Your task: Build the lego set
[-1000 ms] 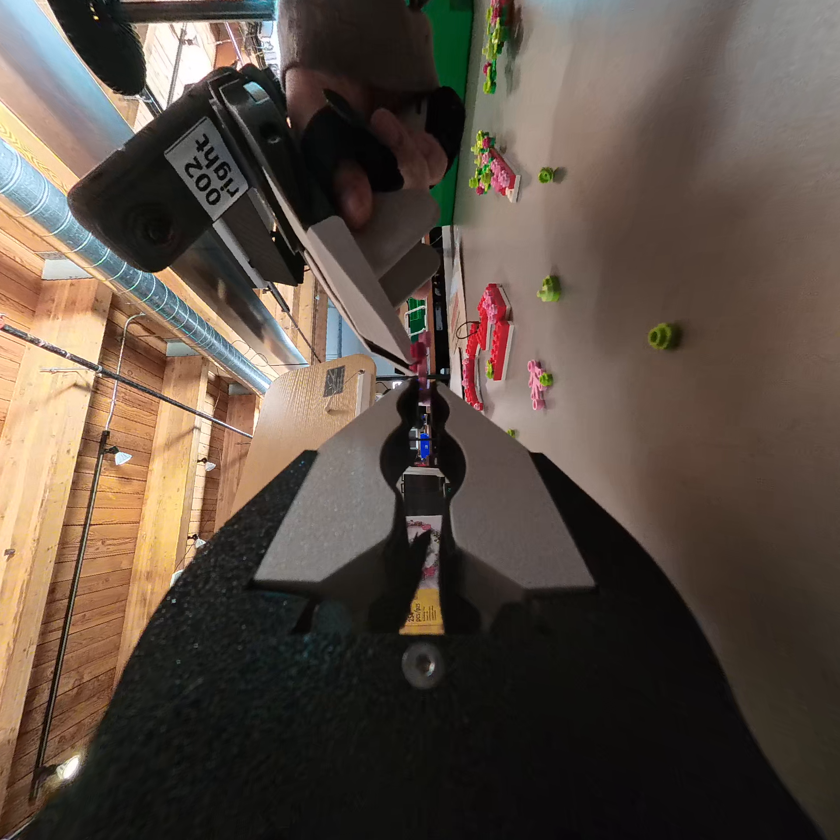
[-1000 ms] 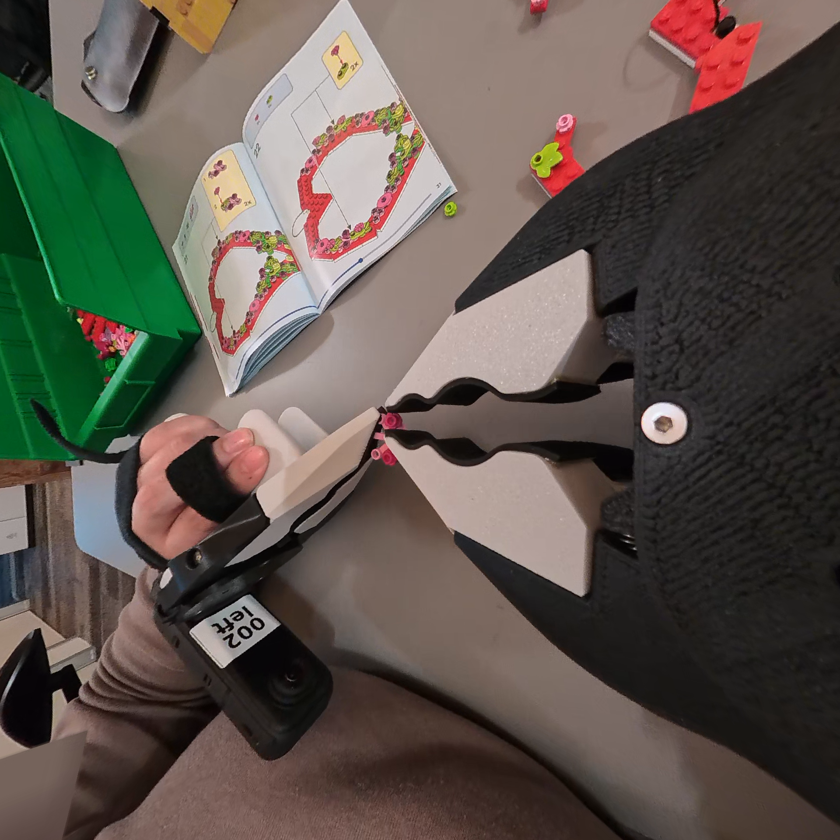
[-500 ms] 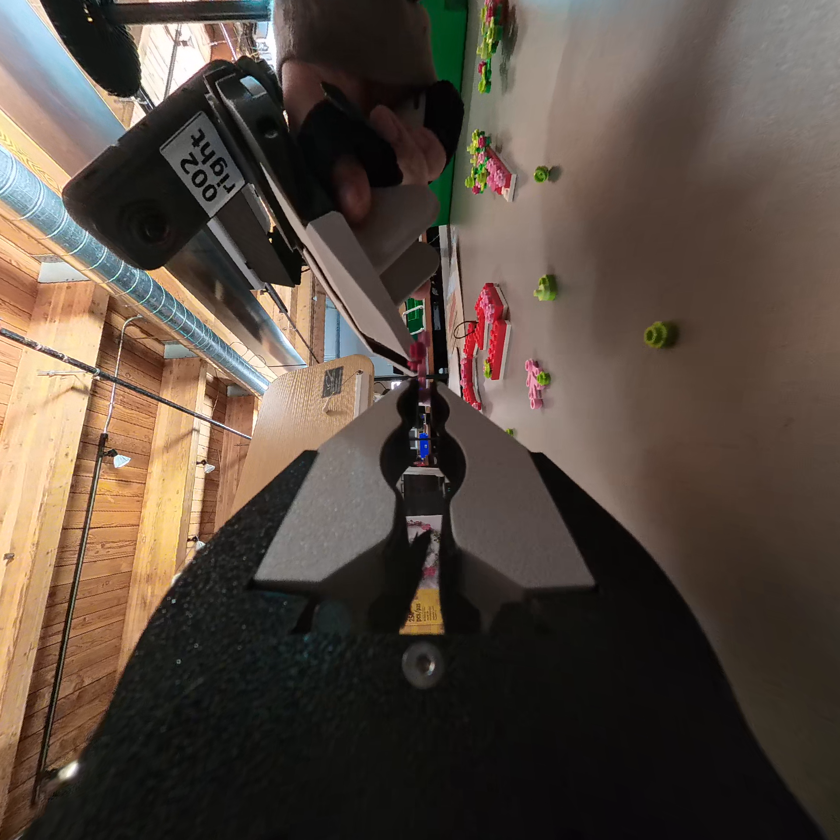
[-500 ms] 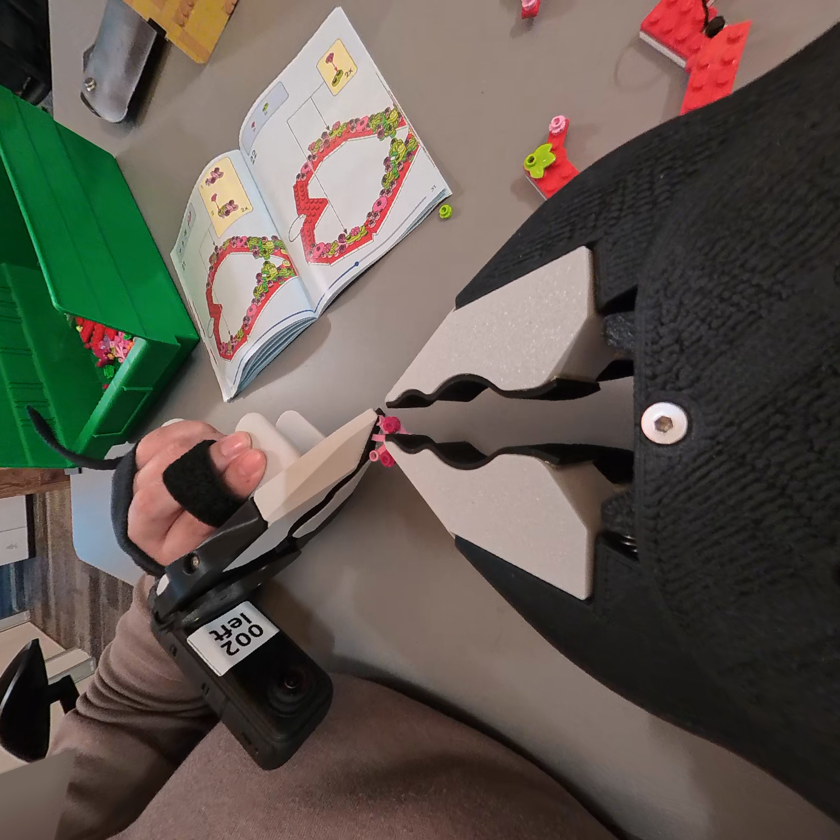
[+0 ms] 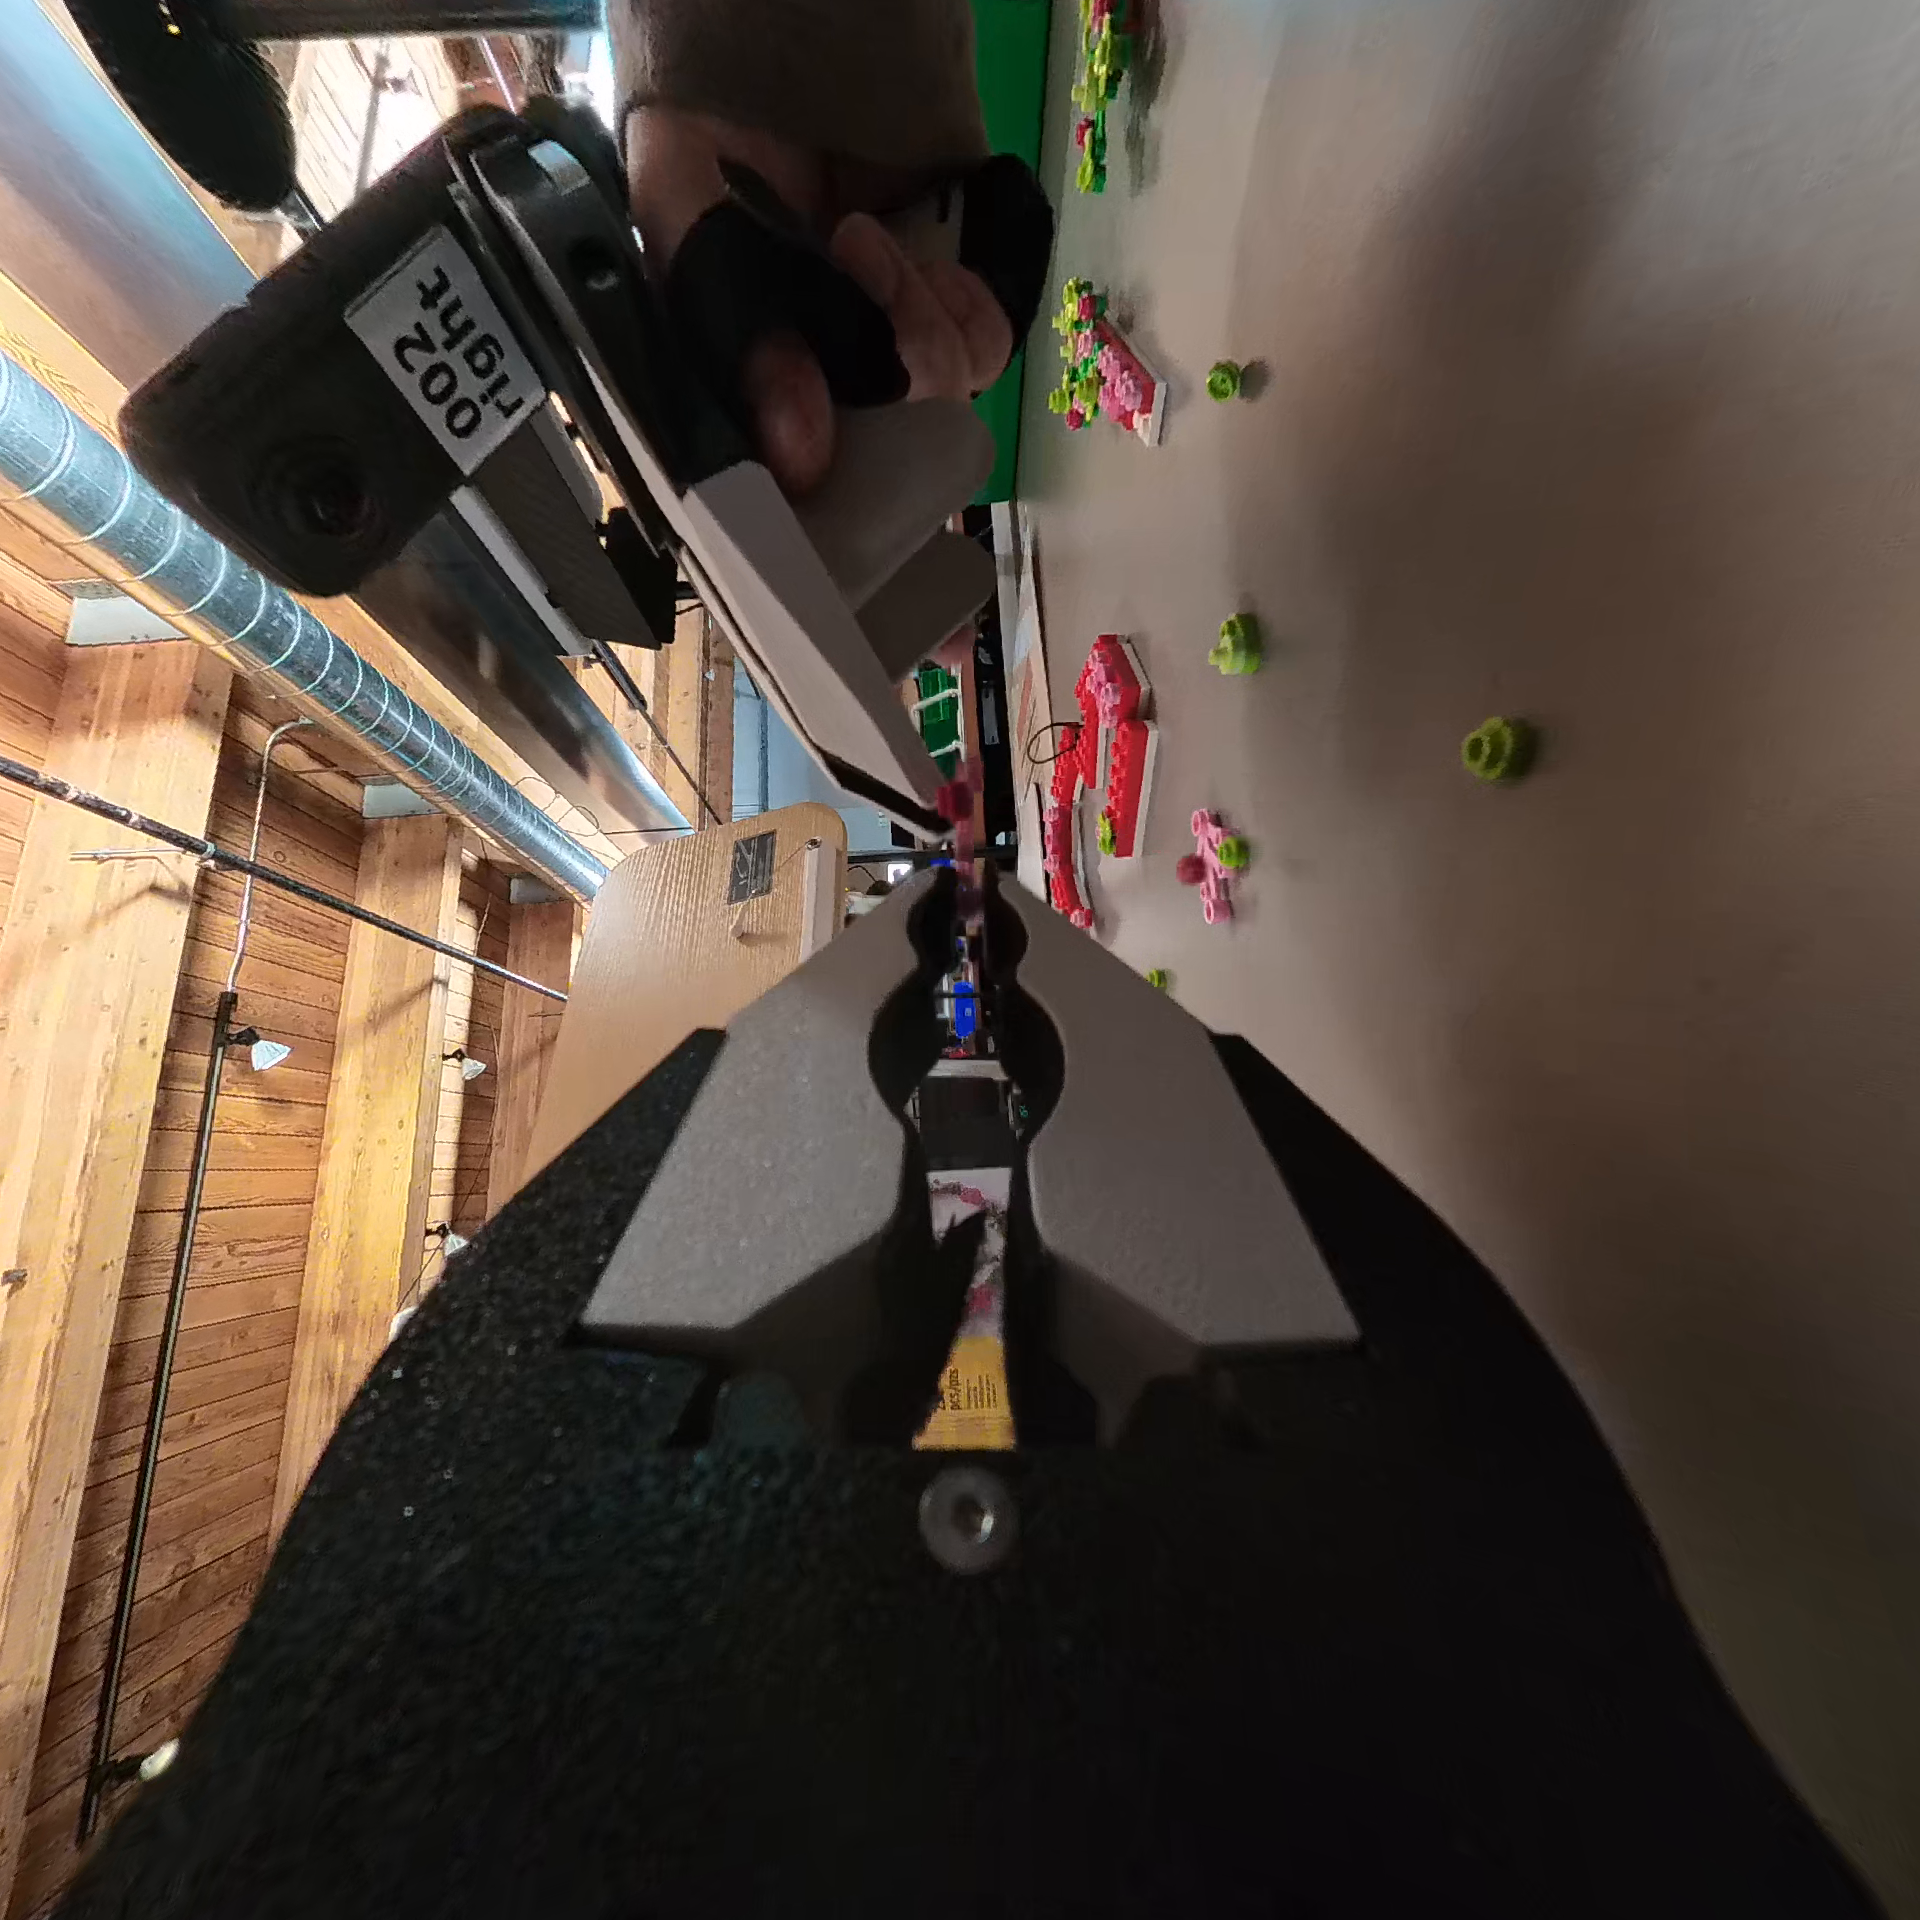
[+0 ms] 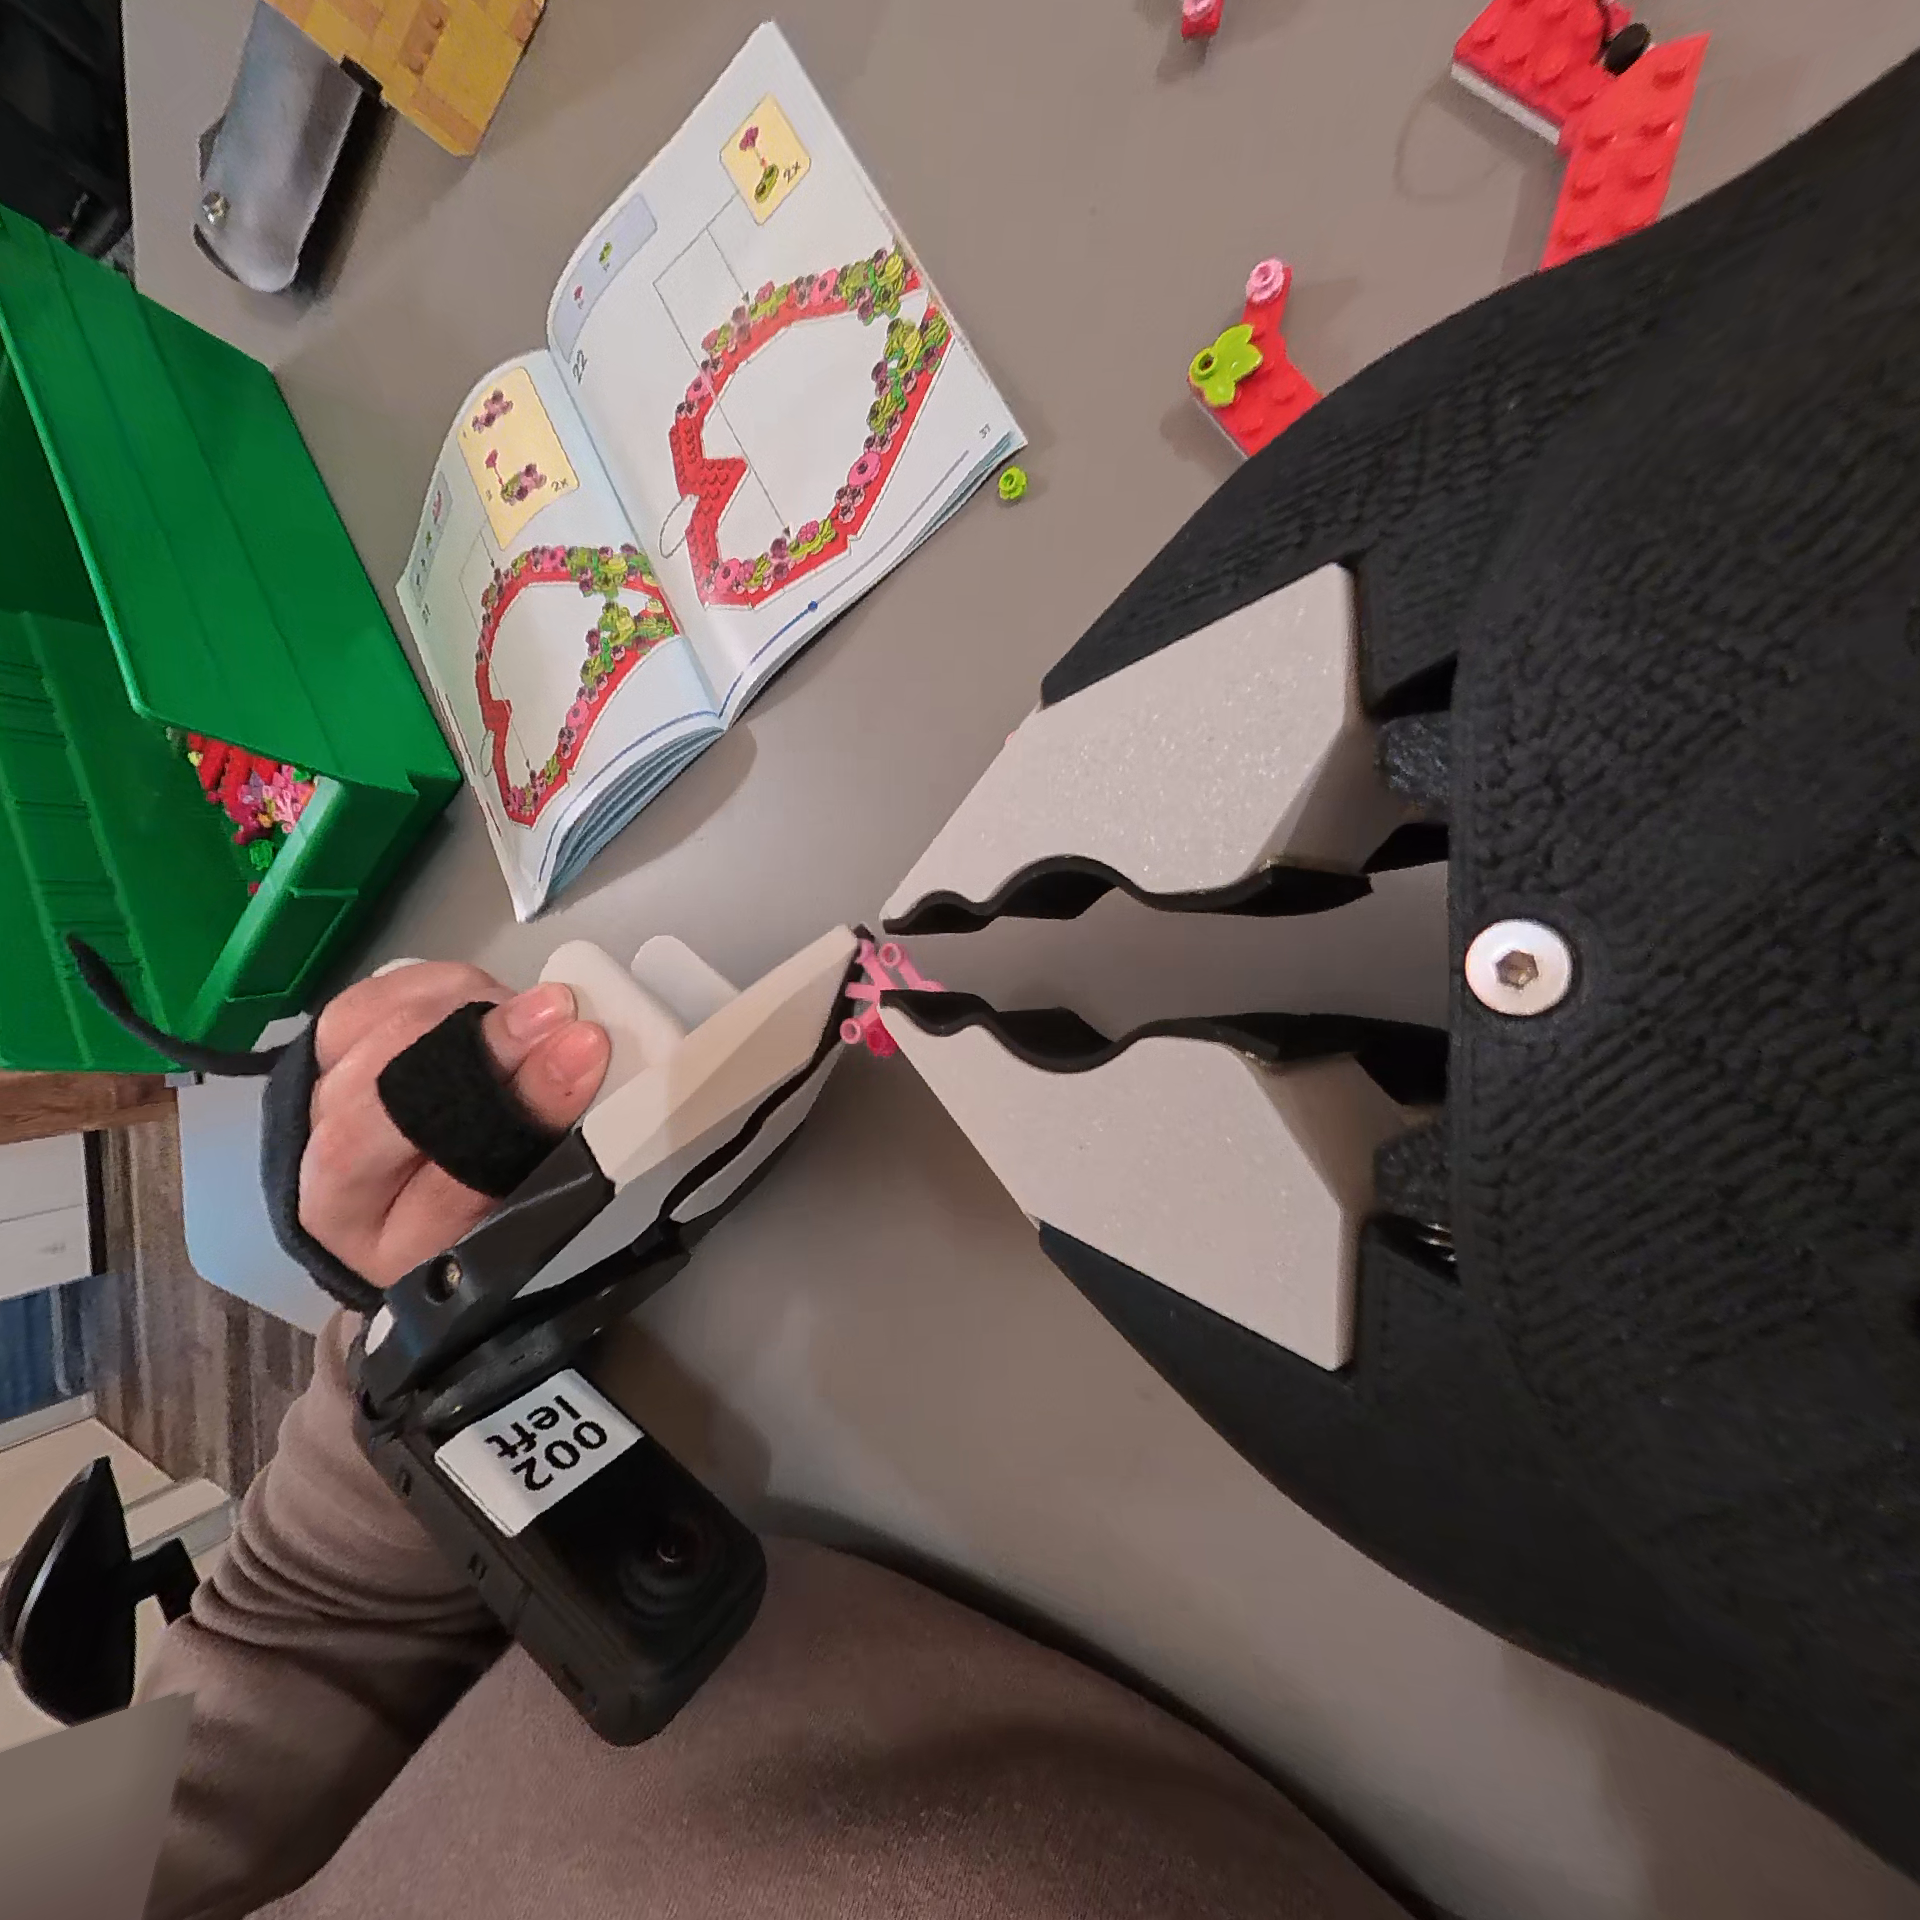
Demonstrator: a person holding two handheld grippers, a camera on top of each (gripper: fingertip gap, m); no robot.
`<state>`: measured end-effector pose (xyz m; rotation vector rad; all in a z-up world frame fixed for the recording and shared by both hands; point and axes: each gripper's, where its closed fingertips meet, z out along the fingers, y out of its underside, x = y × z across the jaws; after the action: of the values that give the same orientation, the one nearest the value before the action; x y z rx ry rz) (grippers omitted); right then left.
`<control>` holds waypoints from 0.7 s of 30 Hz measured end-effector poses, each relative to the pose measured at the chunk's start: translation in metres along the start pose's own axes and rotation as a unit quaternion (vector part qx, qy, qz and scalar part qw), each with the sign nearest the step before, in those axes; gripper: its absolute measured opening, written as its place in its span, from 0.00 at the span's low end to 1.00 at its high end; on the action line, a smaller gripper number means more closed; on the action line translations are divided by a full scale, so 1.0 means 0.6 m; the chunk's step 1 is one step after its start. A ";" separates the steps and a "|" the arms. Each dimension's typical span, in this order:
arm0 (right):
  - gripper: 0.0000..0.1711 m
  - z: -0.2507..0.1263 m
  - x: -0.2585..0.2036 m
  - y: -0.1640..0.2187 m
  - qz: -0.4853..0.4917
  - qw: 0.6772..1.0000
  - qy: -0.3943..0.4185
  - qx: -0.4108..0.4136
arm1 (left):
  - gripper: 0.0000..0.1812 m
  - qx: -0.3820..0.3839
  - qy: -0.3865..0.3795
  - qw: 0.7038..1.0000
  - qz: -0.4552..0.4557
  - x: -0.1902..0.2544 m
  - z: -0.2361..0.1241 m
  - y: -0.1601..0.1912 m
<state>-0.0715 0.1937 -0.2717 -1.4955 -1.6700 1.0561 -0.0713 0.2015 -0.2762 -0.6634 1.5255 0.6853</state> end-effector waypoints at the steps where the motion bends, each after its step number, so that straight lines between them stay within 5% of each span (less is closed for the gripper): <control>1: 0.06 -0.003 0.004 0.000 0.000 1.000 0.007 0.003 | 0.01 -0.004 0.002 1.000 0.001 0.001 0.000 0.004; 13: 0.06 -0.004 0.085 0.064 0.019 0.987 0.136 -0.090 | 0.01 -0.055 0.065 0.996 -0.008 0.031 -0.001 0.065; 21: 0.07 0.086 0.127 0.062 0.024 0.987 0.098 -0.129 | 0.01 -0.037 0.102 0.994 0.001 0.057 -0.002 0.051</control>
<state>-0.1099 0.2628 -0.3317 -1.7503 -1.6845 0.7099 -0.0974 0.2200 -0.3091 -0.8073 1.6947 0.6947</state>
